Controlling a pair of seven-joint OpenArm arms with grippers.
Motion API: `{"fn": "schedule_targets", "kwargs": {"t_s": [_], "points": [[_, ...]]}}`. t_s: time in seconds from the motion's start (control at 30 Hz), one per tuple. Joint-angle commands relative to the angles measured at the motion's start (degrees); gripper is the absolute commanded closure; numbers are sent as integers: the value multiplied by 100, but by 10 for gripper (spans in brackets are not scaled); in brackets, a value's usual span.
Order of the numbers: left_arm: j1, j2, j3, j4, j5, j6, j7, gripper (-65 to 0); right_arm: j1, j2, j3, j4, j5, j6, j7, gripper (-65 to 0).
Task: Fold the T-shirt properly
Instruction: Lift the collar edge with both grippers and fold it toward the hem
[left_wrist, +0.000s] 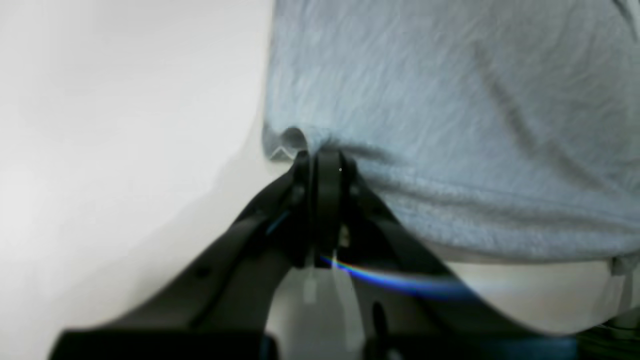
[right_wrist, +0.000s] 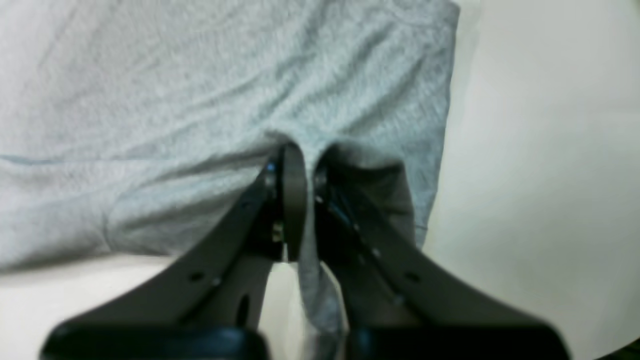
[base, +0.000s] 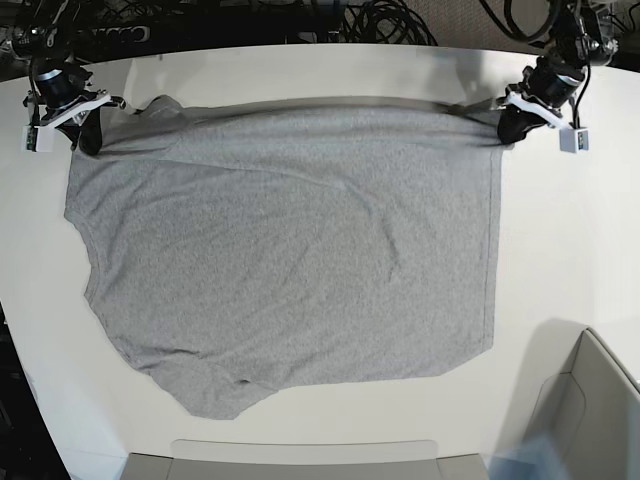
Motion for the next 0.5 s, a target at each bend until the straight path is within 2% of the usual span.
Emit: {"fn": "schedule_targets", "kwargs": {"t_s": [0.0, 0.07, 0.17, 0.27, 0.47], "points": [[34, -69, -65, 154, -80, -30, -59, 0, 105, 92, 34, 96, 83, 27, 100, 0], [25, -69, -65, 233, -71, 31, -59, 0, 210, 92, 34, 96, 74, 27, -5, 0], [-177, -69, -65, 409, -71, 541, -59, 0, 430, 119, 17, 96, 66, 36, -146, 0], [-459, -78, 6, 374, -71, 946, -50, 0, 580, 330, -300, 78, -5, 27, -313, 0], [-1355, -78, -12, 242, -53, 1060, 627, 0, 1151, 374, -862, 52, -866, 27, -331, 0]]}}
